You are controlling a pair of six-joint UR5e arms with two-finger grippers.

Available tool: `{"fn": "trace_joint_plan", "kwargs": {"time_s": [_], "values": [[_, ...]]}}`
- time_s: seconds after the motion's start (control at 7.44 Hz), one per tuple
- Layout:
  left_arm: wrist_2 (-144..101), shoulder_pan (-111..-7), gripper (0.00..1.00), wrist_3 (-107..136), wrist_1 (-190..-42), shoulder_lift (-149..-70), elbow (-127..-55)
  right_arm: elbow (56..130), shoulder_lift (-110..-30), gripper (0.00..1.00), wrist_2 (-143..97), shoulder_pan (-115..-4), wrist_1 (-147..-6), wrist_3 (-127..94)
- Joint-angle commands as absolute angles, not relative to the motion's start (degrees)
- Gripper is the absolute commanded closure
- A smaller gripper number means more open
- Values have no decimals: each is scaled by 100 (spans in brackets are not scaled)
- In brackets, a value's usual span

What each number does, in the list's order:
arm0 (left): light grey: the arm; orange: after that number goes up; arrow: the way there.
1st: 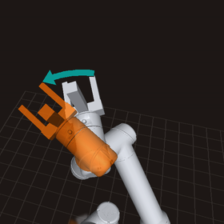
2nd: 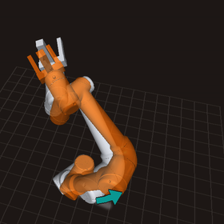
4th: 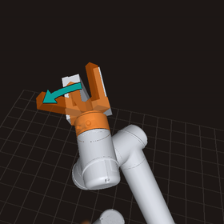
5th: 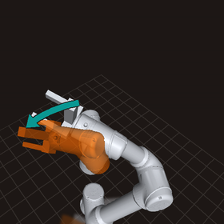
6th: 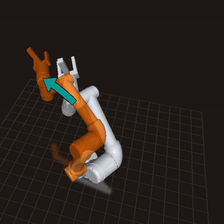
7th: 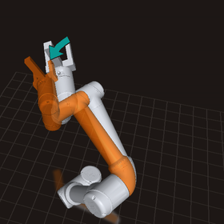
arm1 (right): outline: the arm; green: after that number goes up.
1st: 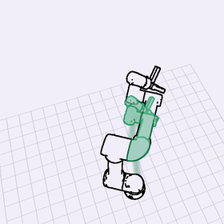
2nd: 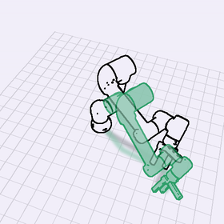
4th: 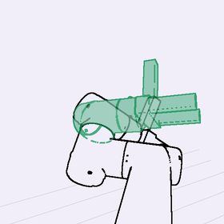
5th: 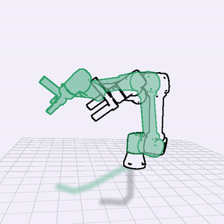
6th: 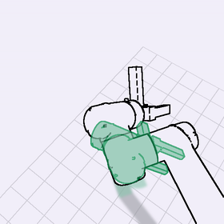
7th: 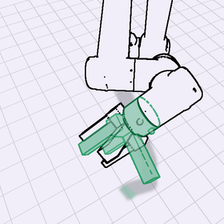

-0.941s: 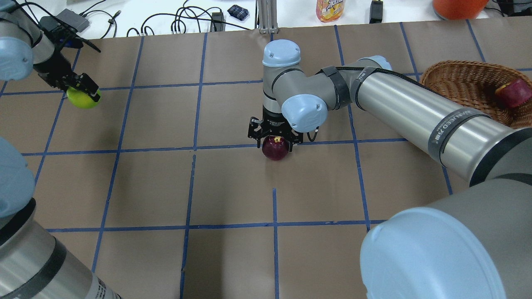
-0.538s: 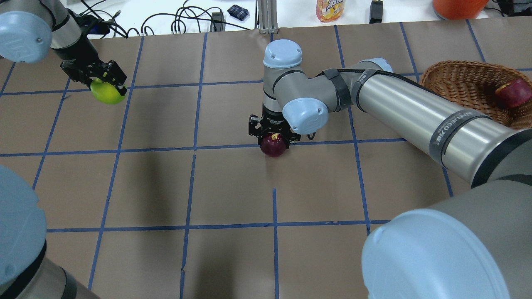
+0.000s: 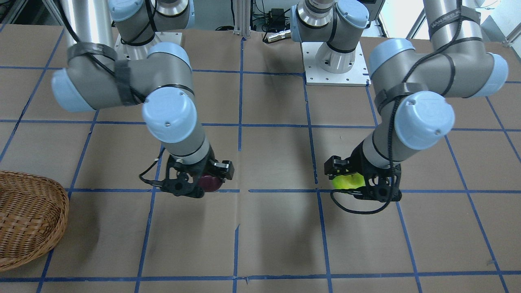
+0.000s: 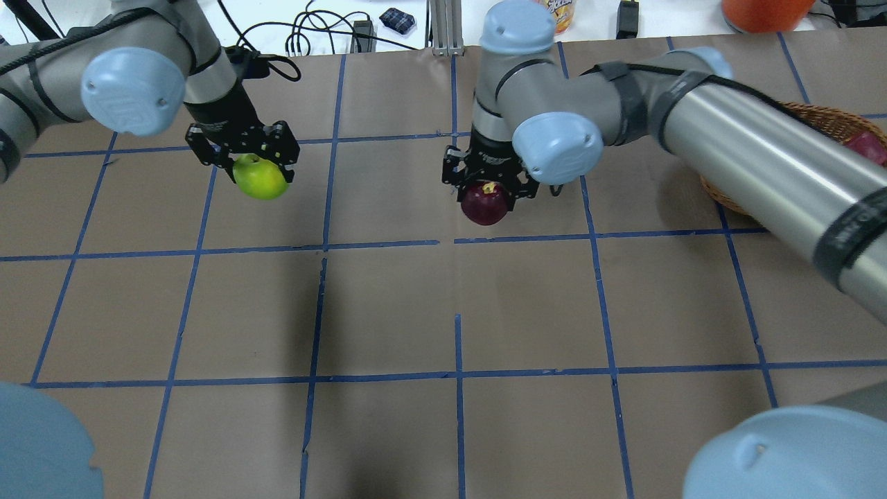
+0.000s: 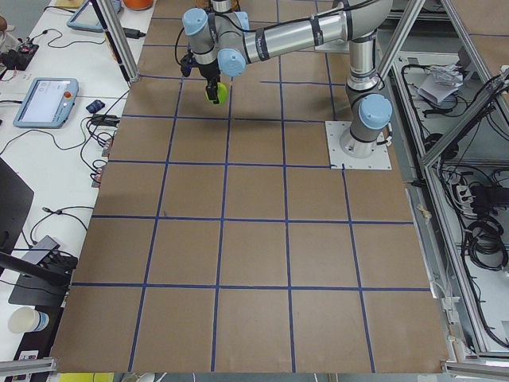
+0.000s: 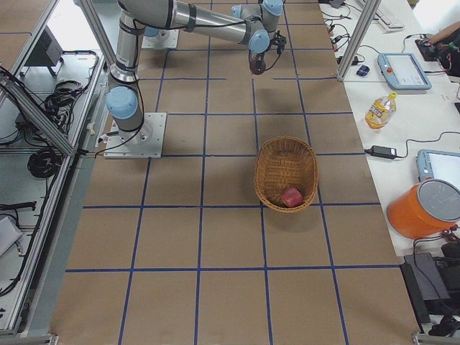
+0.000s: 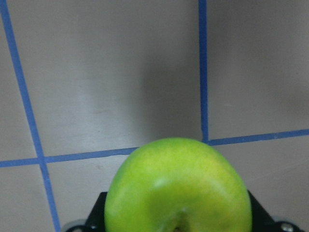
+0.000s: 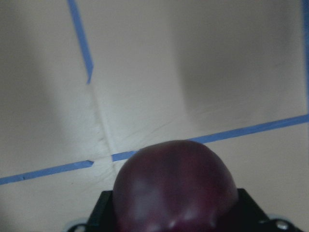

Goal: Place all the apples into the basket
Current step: 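Carry dark apple to basket with right while left carries green apple centerward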

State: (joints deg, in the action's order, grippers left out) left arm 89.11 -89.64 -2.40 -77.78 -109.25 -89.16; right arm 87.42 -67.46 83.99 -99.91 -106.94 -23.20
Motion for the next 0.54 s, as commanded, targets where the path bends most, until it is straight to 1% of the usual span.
{"fn": "trace_joint_plan", "kwargs": {"time_s": [0.0,0.13,0.4], "values": [[8921,-10014,55,1196,-7068,-11038,-9140,8570,-6917,100,8822,-8760,-10442,-1044],[8912,-10455,55,1709,-6231,-11152,-9167,8569,-6917,100,9111,-8284,-10468,-184],[8930,-10931,55,2317,-5348,-11556,-9464,8596,-6891,100,9272,-7413,-10546,1146]]}}
